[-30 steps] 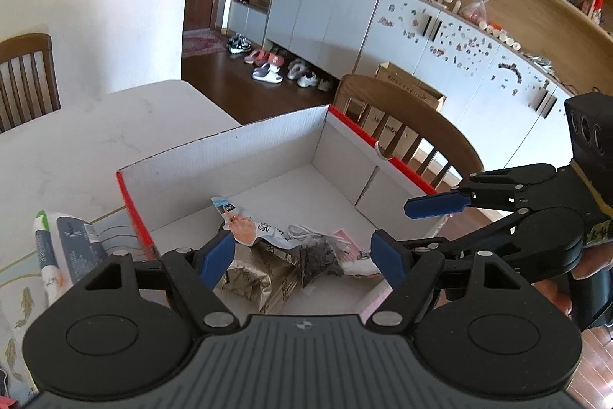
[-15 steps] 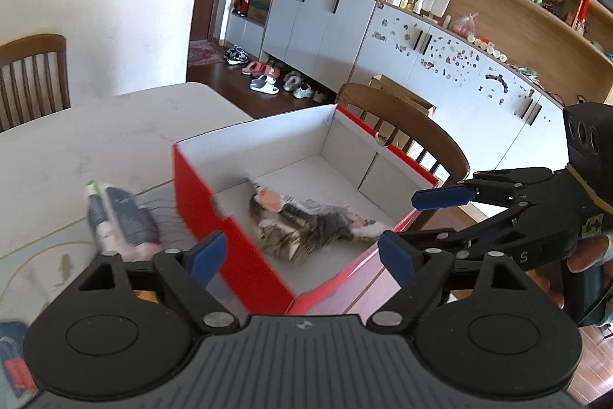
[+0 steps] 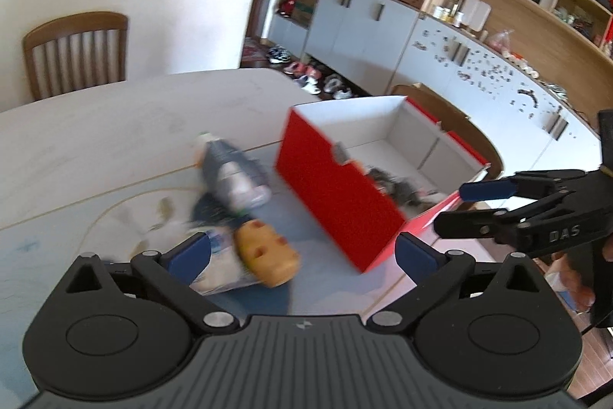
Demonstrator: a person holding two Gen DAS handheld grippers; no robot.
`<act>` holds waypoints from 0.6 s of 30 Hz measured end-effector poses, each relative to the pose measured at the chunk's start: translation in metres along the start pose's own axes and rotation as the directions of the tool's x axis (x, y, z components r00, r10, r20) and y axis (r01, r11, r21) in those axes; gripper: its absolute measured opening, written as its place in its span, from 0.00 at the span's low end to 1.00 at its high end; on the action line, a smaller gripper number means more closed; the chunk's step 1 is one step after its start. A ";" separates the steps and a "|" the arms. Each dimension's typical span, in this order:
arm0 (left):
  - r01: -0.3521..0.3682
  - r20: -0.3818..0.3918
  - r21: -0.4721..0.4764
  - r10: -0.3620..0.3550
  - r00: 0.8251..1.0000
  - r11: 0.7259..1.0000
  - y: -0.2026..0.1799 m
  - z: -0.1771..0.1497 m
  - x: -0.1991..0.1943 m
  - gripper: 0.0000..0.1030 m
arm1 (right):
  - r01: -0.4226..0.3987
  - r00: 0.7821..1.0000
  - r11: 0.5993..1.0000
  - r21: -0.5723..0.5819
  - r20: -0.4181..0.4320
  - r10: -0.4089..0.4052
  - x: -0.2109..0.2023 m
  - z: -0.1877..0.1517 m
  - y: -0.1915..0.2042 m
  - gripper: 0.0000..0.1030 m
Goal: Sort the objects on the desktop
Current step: 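Withdraw both tools from the red box back over the table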
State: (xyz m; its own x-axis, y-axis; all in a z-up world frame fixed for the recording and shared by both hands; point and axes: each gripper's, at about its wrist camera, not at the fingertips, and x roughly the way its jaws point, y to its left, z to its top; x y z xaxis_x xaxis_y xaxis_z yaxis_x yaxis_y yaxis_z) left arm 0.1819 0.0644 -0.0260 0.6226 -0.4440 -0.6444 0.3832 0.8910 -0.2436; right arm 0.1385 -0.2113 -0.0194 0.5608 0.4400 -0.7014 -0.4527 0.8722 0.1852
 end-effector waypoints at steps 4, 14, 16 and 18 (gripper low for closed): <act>-0.040 -0.006 0.005 0.040 0.999 0.999 0.023 -0.012 -0.009 1.00 | -0.005 1.000 1.000 -0.028 -0.011 0.005 0.010 0.001 0.025 0.86; -0.113 -0.026 0.000 0.113 0.993 0.994 0.067 -0.033 -0.010 1.00 | -0.010 0.998 0.999 -0.045 -0.059 0.008 0.043 -0.002 0.060 0.86; -0.129 -0.030 0.007 0.129 0.991 0.992 0.074 -0.037 -0.007 1.00 | -0.002 0.998 0.999 -0.051 -0.067 -0.001 0.050 -0.002 0.064 0.86; -0.145 -0.037 0.010 0.145 0.989 0.989 0.080 -0.040 -0.002 1.00 | 0.004 0.997 0.999 -0.046 -0.075 -0.008 0.058 0.000 0.065 0.86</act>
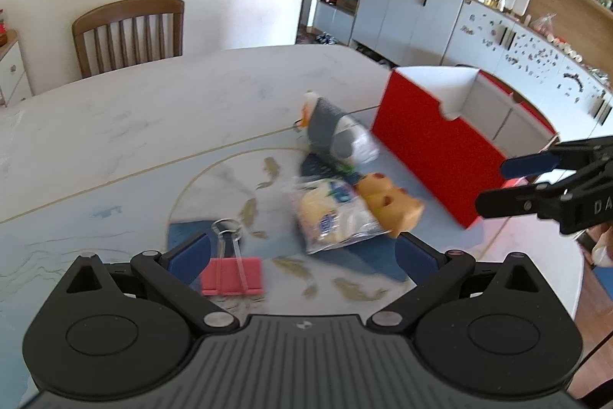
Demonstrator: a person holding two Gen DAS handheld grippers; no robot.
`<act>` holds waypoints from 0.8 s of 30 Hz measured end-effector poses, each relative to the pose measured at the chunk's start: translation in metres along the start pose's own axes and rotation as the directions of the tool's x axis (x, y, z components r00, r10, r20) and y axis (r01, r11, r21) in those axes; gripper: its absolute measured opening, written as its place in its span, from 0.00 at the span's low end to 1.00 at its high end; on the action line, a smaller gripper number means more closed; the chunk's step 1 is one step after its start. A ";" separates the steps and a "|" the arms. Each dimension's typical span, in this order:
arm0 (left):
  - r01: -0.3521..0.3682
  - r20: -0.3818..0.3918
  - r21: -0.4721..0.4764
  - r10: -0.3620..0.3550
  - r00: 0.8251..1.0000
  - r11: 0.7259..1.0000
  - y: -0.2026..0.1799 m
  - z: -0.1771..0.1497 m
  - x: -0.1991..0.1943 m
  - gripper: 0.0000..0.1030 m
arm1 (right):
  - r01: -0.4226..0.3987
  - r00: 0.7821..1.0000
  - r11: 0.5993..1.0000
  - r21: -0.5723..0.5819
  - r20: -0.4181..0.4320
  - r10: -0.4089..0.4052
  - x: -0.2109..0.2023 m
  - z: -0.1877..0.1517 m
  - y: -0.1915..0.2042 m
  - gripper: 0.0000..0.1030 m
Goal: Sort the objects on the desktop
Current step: 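Withdraw both tools from the red box back over the table, then grasp the pink binder clip with the left tool while the right tool grips the yellow spotted toy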
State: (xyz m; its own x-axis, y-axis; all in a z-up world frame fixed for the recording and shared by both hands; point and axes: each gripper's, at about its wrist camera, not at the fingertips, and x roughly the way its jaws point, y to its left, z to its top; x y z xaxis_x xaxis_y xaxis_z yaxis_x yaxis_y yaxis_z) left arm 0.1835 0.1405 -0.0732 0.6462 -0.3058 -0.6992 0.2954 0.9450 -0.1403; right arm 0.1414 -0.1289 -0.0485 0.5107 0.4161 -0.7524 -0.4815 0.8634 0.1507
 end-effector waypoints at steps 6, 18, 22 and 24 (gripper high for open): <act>-0.032 -0.024 -0.020 0.032 0.999 0.999 0.017 -0.008 0.020 1.00 | 0.024 0.999 1.000 0.014 -0.025 -0.024 0.028 0.007 0.004 0.81; -0.074 -0.066 -0.059 0.071 0.995 0.995 0.037 -0.017 0.049 1.00 | 0.083 0.993 0.995 0.060 -0.085 -0.078 0.073 0.013 0.001 0.72; -0.088 -0.076 -0.056 0.084 0.994 0.995 0.038 -0.019 0.055 1.00 | 0.102 0.990 0.993 0.061 -0.103 -0.095 0.084 0.014 -0.001 0.70; -0.095 -0.081 -0.049 0.091 0.993 0.994 0.038 -0.020 0.058 1.00 | 0.103 0.989 0.993 0.058 -0.111 -0.096 0.087 0.013 -0.001 0.69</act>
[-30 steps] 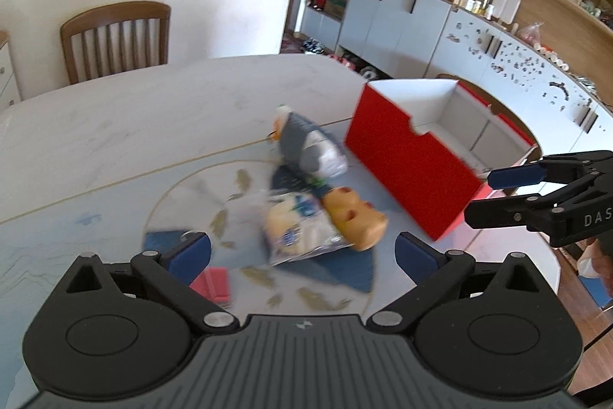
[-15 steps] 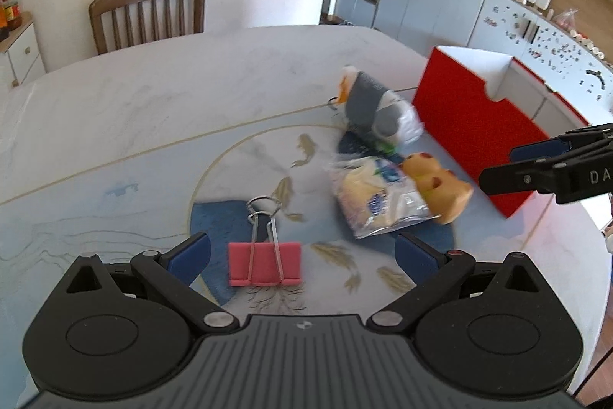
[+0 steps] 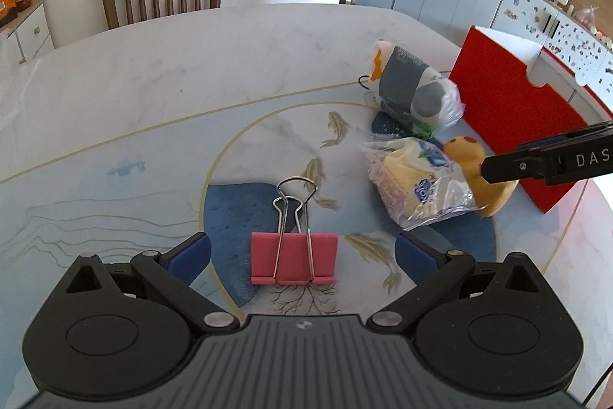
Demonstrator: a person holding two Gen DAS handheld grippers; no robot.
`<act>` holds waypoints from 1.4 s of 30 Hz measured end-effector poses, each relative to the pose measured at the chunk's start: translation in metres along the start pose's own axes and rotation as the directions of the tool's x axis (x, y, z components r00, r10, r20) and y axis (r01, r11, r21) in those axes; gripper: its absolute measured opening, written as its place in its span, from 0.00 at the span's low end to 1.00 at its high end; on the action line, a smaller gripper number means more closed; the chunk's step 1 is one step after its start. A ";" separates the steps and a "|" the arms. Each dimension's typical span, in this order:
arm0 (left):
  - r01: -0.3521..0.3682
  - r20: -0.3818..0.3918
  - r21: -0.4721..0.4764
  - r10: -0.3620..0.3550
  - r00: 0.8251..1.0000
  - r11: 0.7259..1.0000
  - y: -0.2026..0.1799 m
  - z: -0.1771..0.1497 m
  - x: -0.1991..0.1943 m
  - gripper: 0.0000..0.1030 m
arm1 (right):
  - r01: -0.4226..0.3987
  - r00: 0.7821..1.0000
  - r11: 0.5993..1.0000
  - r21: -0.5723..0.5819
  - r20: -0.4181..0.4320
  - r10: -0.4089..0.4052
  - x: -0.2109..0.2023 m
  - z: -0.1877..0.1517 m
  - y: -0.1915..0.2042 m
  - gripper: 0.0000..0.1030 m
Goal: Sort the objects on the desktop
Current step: 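Grasp the pink binder clip with the left tool while the right tool grips the yellow spotted toy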
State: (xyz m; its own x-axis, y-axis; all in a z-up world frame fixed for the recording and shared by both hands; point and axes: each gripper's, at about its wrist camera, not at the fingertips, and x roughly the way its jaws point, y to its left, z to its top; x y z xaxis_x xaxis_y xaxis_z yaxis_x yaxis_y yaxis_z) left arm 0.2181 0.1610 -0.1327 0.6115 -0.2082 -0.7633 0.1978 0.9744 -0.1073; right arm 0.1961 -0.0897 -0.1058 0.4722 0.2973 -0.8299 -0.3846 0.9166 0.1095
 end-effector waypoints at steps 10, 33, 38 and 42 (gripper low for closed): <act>-0.016 0.007 0.010 0.016 1.000 1.000 0.000 -0.002 0.005 0.99 | -0.007 0.999 1.000 0.019 -0.036 0.008 0.016 0.000 -0.004 0.62; -0.064 -0.001 0.045 0.064 0.998 0.997 -0.006 -0.006 0.012 0.50 | -0.041 0.998 0.997 0.065 -0.053 0.045 0.017 -0.005 -0.005 0.44; -0.057 -0.005 0.038 0.057 0.998 0.998 -0.005 -0.005 0.011 0.48 | -0.049 0.998 0.996 0.071 -0.045 0.053 0.010 -0.007 -0.008 0.43; -0.041 -0.008 0.008 0.041 0.999 0.999 -0.004 -0.005 0.007 0.48 | -0.061 0.997 0.995 0.083 -0.049 0.066 0.004 -0.011 -0.011 0.43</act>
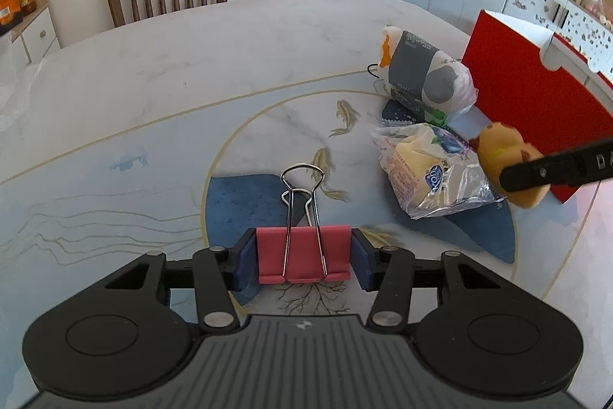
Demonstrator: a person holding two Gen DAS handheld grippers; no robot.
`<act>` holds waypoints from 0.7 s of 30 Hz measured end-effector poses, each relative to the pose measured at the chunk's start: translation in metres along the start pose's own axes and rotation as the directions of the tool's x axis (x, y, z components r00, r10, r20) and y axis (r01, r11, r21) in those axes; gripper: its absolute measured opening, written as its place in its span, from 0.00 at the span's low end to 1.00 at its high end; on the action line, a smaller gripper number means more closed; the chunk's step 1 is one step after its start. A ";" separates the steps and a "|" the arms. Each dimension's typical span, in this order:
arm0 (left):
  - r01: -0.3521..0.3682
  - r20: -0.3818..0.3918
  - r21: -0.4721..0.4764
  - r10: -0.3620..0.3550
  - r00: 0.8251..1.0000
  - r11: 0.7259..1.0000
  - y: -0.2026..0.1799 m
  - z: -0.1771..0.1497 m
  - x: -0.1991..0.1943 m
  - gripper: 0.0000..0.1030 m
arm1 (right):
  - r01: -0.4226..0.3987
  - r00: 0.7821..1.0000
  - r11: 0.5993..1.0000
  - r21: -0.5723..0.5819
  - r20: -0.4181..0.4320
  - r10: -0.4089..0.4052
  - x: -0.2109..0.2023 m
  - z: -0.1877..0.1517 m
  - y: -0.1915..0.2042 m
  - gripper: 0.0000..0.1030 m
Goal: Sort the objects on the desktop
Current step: 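Grasp the pink binder clip with the left tool while the right tool grips the yellow spotted toy, then carry the pink binder clip and yellow spotted toy with both tools into the red box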
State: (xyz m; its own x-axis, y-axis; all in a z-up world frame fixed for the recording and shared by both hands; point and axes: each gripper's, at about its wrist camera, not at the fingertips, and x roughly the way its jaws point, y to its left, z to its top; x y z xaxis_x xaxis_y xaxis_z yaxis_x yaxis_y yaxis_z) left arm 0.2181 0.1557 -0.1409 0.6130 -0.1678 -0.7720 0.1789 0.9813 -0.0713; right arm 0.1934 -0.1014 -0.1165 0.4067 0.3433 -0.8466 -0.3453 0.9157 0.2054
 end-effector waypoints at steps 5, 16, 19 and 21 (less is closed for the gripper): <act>0.018 0.012 -0.026 -0.018 1.000 0.999 -0.002 0.002 -0.011 0.48 | -0.017 1.000 1.000 0.022 0.002 0.017 -0.010 -0.007 -0.003 0.43; 0.058 0.047 -0.067 -0.055 0.997 0.996 -0.016 0.009 -0.044 0.48 | -0.053 0.998 0.997 0.055 0.034 0.051 -0.037 -0.019 -0.008 0.43; 0.062 0.054 -0.070 -0.058 0.997 0.996 -0.021 0.010 -0.053 0.48 | -0.063 0.997 0.996 0.063 0.048 0.060 -0.045 -0.022 -0.009 0.43; 0.068 0.061 -0.071 -0.063 0.996 0.995 -0.025 0.012 -0.060 0.48 | -0.072 0.996 0.995 0.067 0.057 0.068 -0.050 -0.023 -0.009 0.43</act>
State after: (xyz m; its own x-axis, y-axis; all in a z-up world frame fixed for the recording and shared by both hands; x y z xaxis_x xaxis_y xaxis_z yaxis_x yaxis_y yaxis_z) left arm 0.1858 0.1402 -0.0856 0.6461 -0.2351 -0.7261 0.1651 0.9719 -0.1678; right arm 0.1564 -0.1318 -0.0871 0.4301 0.4163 -0.8011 -0.3164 0.9006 0.2981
